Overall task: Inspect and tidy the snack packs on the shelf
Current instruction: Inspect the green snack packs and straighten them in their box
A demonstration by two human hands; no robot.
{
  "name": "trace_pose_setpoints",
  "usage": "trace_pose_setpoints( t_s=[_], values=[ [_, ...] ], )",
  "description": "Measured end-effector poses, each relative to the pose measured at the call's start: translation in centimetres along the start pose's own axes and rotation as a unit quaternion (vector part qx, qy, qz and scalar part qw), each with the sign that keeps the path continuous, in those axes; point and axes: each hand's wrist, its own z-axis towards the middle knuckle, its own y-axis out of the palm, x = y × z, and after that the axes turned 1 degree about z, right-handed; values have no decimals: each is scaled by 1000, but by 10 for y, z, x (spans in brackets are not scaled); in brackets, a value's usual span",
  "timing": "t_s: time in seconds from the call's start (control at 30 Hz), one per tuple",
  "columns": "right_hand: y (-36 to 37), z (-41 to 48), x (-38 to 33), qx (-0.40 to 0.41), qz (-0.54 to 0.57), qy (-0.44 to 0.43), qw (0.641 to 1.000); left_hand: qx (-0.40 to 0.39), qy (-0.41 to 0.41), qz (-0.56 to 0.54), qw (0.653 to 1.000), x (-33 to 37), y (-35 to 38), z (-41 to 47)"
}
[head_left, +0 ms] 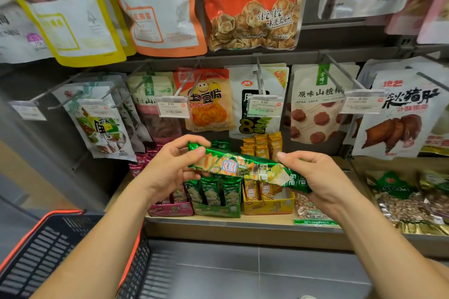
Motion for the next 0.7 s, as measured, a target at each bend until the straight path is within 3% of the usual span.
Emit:
trace_pose_setpoints(
  t_s=[0.1,0.23,0.3,0.37,0.5,0.6,0.7],
  values=[
    [-1,1,0,-26,-12,-34,999,46,22,36,998,-6,-2,2],
    [2,-3,-2,-131,-25,-47,990,117,44,115,985,-13,-3,8],
    [5,-3,-2,-99,-48,-66,992,150,69,201,966,-14,-4,9],
    [5,-2,-2,-45,-58,-77,994,167,103,332,922,-15,-6,10],
    [4,-2,-2,-9,-97,-86,992,121,189,506,833,-14,3,5],
    [5,-3,-1,-7,-116,-94,989,73,216,512,828,-18,17,5],
    [7,-2,0,8,-80,-111,990,92,241,515,818,-27,28,6]
  ],
)
